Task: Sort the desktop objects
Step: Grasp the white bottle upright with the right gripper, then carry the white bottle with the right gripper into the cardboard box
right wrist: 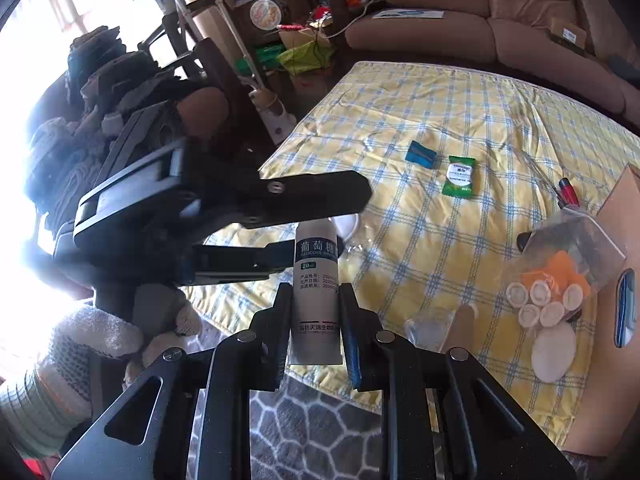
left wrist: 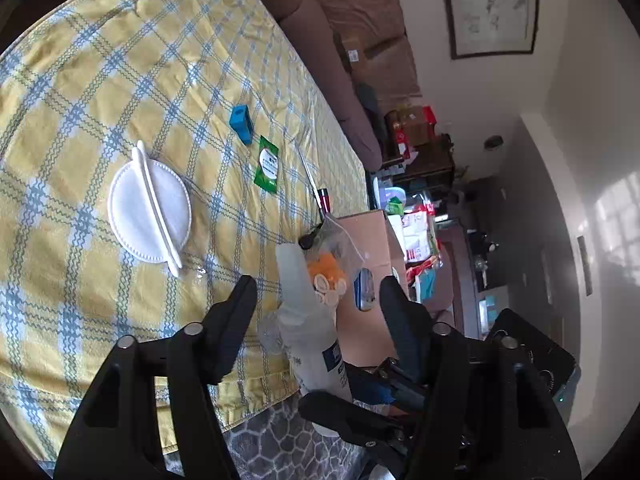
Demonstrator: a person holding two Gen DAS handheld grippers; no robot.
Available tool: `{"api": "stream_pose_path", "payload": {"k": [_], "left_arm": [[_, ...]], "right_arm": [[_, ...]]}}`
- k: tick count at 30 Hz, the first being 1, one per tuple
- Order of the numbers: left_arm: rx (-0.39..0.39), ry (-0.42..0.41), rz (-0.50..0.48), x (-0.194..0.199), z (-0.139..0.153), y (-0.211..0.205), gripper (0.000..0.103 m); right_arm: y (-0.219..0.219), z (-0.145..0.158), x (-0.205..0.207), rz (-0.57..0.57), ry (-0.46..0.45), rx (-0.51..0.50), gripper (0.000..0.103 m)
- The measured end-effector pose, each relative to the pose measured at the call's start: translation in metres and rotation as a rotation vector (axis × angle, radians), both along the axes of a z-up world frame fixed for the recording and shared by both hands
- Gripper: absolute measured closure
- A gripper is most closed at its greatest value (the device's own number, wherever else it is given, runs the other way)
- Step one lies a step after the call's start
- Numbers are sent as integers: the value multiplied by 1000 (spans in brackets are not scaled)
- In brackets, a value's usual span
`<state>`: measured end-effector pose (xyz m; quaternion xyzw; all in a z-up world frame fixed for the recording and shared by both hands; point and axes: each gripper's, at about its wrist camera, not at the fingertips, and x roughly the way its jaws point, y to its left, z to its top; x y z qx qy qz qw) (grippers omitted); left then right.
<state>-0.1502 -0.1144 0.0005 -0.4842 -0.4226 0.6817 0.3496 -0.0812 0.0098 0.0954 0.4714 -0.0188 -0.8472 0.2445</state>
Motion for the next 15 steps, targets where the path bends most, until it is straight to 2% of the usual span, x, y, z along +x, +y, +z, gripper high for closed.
{"api": "stream_pose_path", "payload": {"k": [1,2,3,9,12,15], "left_arm": [[-1,4,-17,2,2,6,66],[-9,12,-30,5,7,10,69],[-16,23,-40,8,12,15,81],[-53,65,-95,7,52,56,80],[-82,105,-164,2,82,102,81],[-106,158,-235,-8,113,165,80]], "right_arm": [[-4,1,5,6,7,24,81],[-5,1,10,8,16,41,81],[-3,3,14,8,23,46,81],[37,29,27,-40,68,10,81],[77,51,32,-92,98,-5,81],[130,72,33,-163,121,-10,81]]}}
